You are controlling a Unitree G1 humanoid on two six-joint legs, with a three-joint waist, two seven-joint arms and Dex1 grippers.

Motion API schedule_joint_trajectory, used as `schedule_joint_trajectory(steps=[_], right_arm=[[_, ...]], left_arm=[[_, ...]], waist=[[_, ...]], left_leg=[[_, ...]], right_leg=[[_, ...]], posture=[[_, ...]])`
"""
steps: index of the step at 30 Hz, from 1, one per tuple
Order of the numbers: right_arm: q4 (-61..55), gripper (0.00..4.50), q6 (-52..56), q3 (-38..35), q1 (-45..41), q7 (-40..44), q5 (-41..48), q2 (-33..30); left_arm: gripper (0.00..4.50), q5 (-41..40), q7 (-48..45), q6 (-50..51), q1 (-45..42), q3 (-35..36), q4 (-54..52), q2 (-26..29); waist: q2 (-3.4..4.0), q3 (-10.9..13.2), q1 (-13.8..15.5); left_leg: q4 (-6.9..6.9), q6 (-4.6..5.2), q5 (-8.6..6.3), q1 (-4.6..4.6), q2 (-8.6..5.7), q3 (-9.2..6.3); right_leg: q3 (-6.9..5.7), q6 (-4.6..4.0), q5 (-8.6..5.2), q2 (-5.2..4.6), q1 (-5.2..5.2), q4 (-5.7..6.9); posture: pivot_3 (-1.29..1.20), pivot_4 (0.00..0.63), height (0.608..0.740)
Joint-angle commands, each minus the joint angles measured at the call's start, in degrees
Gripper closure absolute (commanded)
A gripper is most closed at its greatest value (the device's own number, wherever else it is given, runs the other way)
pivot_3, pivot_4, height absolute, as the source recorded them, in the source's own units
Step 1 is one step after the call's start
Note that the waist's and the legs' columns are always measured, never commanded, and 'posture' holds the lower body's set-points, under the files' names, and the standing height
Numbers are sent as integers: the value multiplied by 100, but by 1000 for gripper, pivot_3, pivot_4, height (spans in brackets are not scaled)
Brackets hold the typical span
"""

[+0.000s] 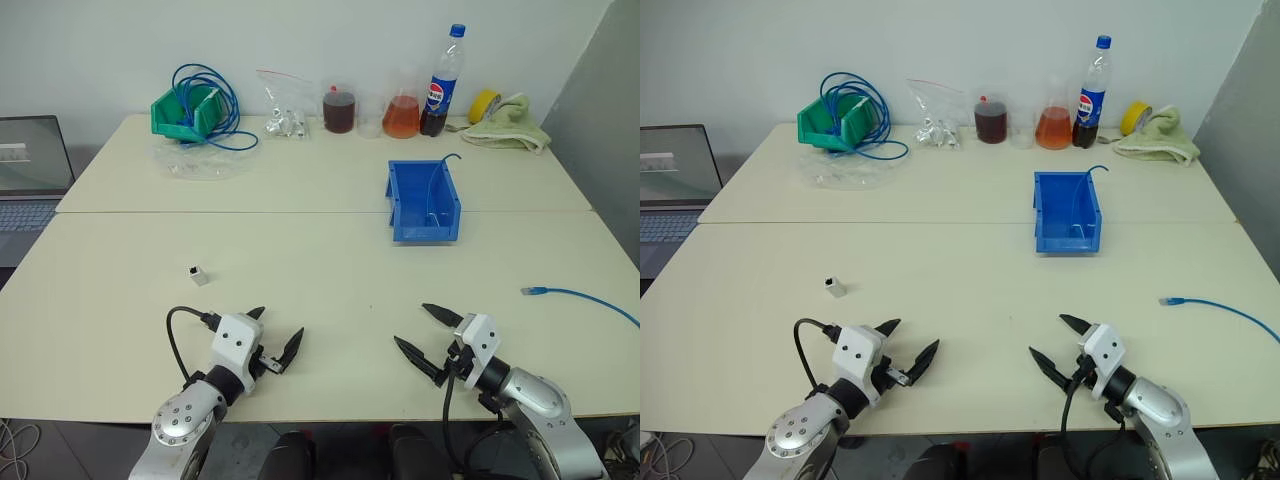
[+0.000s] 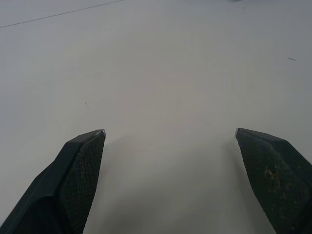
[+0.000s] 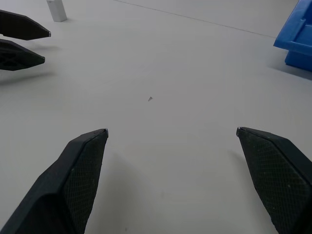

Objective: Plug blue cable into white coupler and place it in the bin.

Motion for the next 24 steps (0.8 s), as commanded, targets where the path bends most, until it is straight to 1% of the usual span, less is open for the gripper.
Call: schedule_joint_trajectory(steps=[1,5,12,15,20,24], right_arm=[[-84,0,-63,-64,-25,-16,50,-1],[-61,0,-78,-79,-62,7,50,-21],[-18,0,-98,-64,-125,43,36,-36],[10,0,-119,-39,-175,84,32,-42],[25,0,-135,-34,-227,95,27,-39],[30,0,-155,-40,-233,89,21,-36]], left_arm=[[34,-12,-64,-293,-10,-37,-100,-14],[34,149,23,-46,34,-102,-113,62],[34,50,-173,-309,89,-103,-121,120],[34,-189,-395,-288,94,-40,-157,162],[34,-149,-570,-535,51,-82,-92,250],[34,-245,-658,-525,-15,-81,-85,257]], waist=[[0,0,0],[0,0,-1],[0,0,-1],[0,0,-1],[0,0,-1],[0,0,-1]], left_leg=[[0,0,0,0,0,0],[0,0,0,0,0,0],[0,0,0,0,0,0],[-1,0,0,0,0,0],[0,0,0,0,0,0],[0,0,0,0,0,1]], right_leg=[[0,0,0,0,0,0],[-1,0,0,0,0,0],[0,0,0,0,0,0],[-1,0,0,0,0,0],[-1,0,0,0,0,0],[0,0,0,0,0,0]], posture=[[0,150,740],[0,150,740],[0,150,740],[0,150,740],[0,150,740],[0,150,740]])
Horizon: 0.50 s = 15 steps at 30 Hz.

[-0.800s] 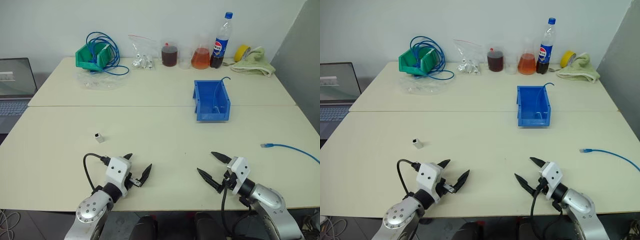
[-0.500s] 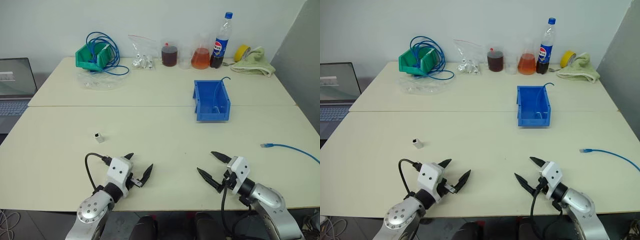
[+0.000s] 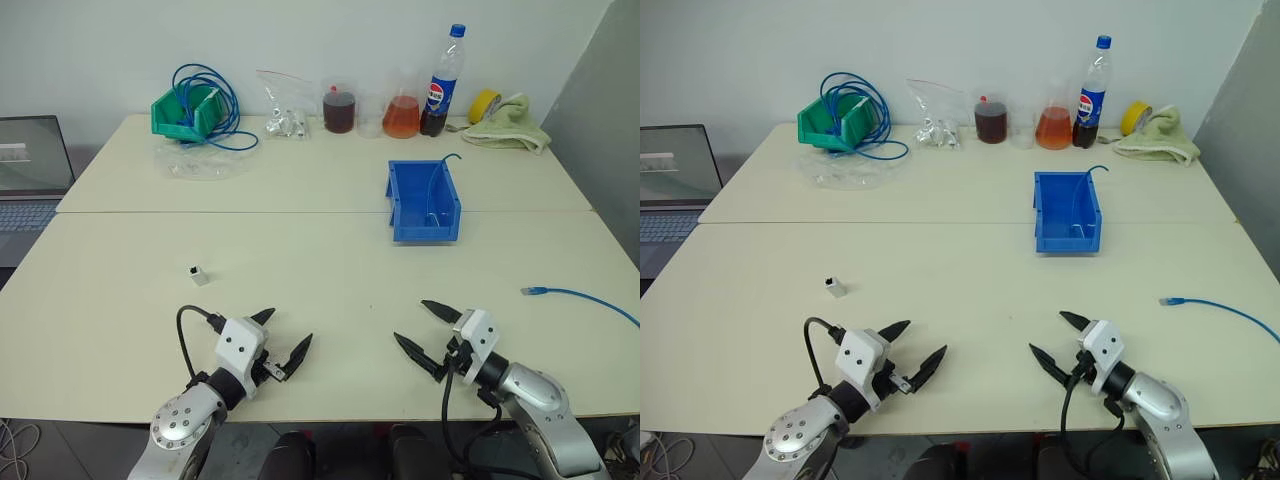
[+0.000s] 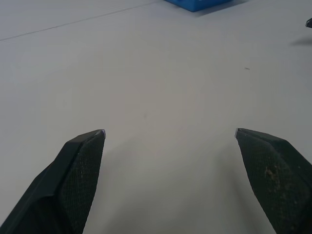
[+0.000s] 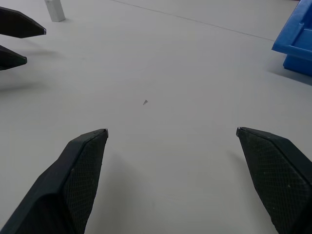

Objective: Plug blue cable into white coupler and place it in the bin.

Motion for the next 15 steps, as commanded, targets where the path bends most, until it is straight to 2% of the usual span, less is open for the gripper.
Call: schedule_joint_trajectory(steps=[1,10,15], right_arm=[[-96,0,-147,-36,-48,36,31,-17],[-144,0,-107,-89,-130,30,75,-47],[-591,0,201,-587,-66,541,496,-779]], left_arm=[[34,-129,-148,-137,-90,6,-79,54],[34,-874,-980,227,-274,6,-258,450],[34,-1306,-1623,811,-1159,-78,-213,1005]], waist=[[0,0,0],[0,0,-3],[3,2,22]], left_leg=[[0,0,0,0,0,0],[0,0,0,0,1,0],[5,0,0,0,-4,1]], right_leg=[[0,0,0,0,0,0],[-1,0,0,0,0,1],[-3,0,0,-1,2,5]], posture=[[0,150,740],[0,150,740],[0,150,740]])
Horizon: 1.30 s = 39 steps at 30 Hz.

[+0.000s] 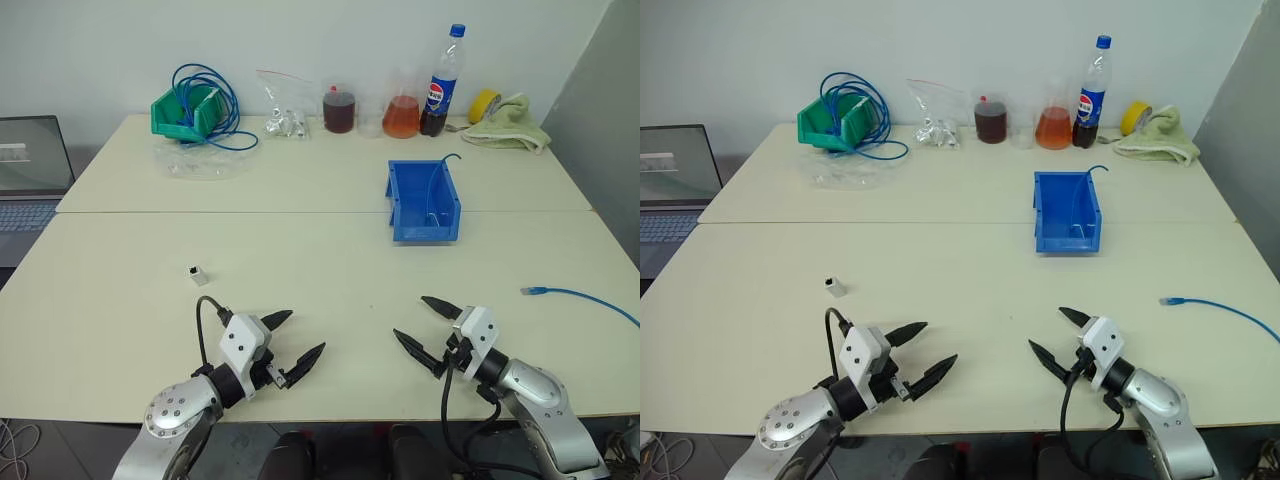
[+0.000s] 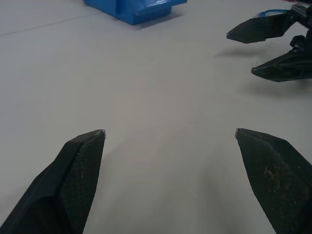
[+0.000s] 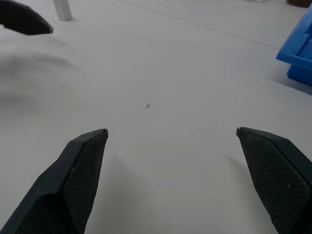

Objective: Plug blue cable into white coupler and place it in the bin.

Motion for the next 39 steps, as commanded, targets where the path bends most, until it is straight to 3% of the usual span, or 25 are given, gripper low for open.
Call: schedule_joint_trajectory(steps=[1,5,9,13,17,24,32,34,39], right_arm=[[-511,0,272,-697,-26,396,477,-643],[-263,0,749,-1485,-216,792,813,-1544],[740,0,952,-1957,-515,1495,588,-2818],[1788,0,873,-1739,-1070,1955,194,-3563],[3065,0,822,-1019,-2066,2559,-386,-4090],[5591,0,359,334,-4400,3250,-1668,-3948],[7361,0,-56,1110,-5698,3673,-2542,-3555],[7613,181,-117,1165,-5859,3659,-2641,-3462],[8042,1417,-231,1253,-5970,3636,-2849,-3224]], left_arm=[[34,-366,-492,424,-693,-112,-175,333],[34,-448,-734,863,-1423,-406,-162,532],[34,-286,-912,1183,-2028,-891,-188,675],[34,-282,-905,1275,-2271,-1047,-221,649],[34,-243,-910,1267,-2365,-1170,-259,627],[34,-235,-853,1292,-2358,-1278,-397,551],[34,-251,-816,1305,-2292,-1269,-470,560],[11,-235,-827,1278,-2274,-1269,-479,585],[0,-203,-827,1249,-2280,-1286,-471,592]], waist=[[1,1,7],[0,1,-11],[1,3,-20],[5,6,-51],[7,7,-54],[16,12,-52],[17,12,-48],[18,12,-47],[18,12,-48]], left_leg=[[1,0,0,0,0,0],[1,0,0,1,-2,7],[3,1,0,1,-2,22],[-4,2,0,2,7,25],[2,2,0,3,6,31],[2,0,1,0,5,40],[1,-10,6,-6,-1,43],[1,-17,10,-6,-3,44],[1,-18,11,-6,-4,46]], right_leg=[[0,0,0,0,0,0],[1,1,1,0,2,1],[2,0,1,0,2,1],[2,-6,-3,10,-2,2],[4,-6,-2,7,0,2],[6,-6,-2,4,-4,1],[7,-7,-2,-7,-5,-6],[7,-7,-2,-13,-6,-6],[7,-6,-2,-18,-4,-5]], posture=[[0,150,740],[0,150,740],[0,150,740],[0,150,740],[0,150,740],[0,150,740],[0,150,740],[0,150,740],[0,150,740]])
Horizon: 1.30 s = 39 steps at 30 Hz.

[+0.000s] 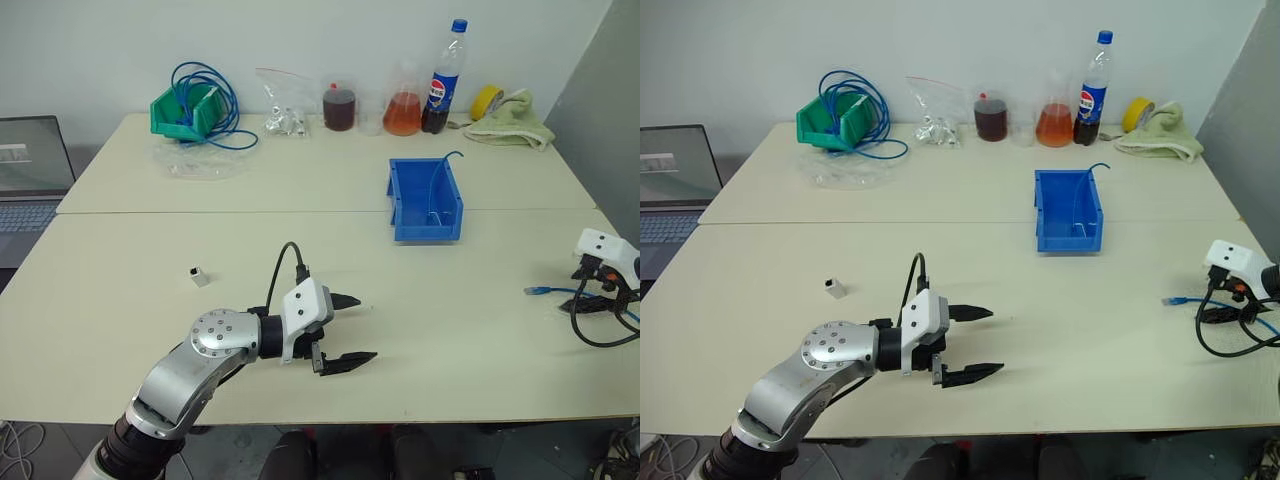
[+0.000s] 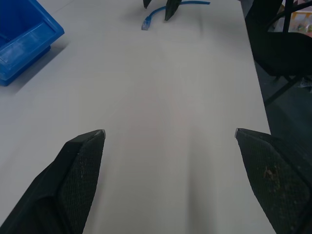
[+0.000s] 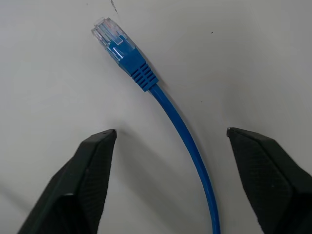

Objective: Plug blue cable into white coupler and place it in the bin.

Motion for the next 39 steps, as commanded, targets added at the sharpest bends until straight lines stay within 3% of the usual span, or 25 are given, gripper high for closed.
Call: schedule_joint_trajectory(steps=[1,12,16,20,25,29,34,39], right_arm=[[274,1600,-77,-1,-105,62,-131,66],[262,4392,-71,-174,-17,428,-41,273],[-195,4454,-348,-296,125,596,127,335],[-1598,4454,-568,-379,473,1008,494,392],[-3984,4454,80,-274,1039,1118,870,669],[-5578,4454,951,145,1216,967,951,1255],[-6357,4454,1706,697,1155,693,801,1940],[-6361,4454,1965,1132,1011,345,574,2488]], left_arm=[[0,17,-15,-104,-19,47,-220,26],[0,147,-65,-300,148,29,-95,102],[0,170,-72,-349,361,134,-123,197],[0,142,-94,-368,738,382,-163,453],[0,114,-165,-450,1240,781,-91,770],[0,228,-236,-668,1705,1157,159,1045],[0,304,-286,-896,2023,1516,550,1177],[0,448,-435,-1307,2239,1730,1051,1280]], waist=[[0,0,-1],[-2,-1,-10],[-3,-2,-14],[-1,-2,-74],[8,-2,-81],[8,-2,-36],[7,-1,41],[7,-1,32]], left_leg=[[0,0,0,0,0,-1],[5,0,0,6,0,-1],[5,1,0,6,1,-1],[2,5,-3,9,6,-6],[2,15,-8,7,14,-31],[2,16,-9,4,13,-40],[2,16,-10,-1,11,-45],[0,16,-9,-2,4,-47]], right_leg=[[-1,0,0,0,0,0],[-2,2,2,3,5,4],[-2,2,2,5,5,5],[4,2,2,11,1,10],[6,2,1,14,-6,15],[0,2,1,7,-5,13],[-5,1,1,5,-8,10],[-8,2,1,-11,-11,9]], posture=[[0,150,740],[0,150,740],[0,150,740],[0,150,740],[0,150,740],[0,150,740],[0,150,740],[0,150,740]])
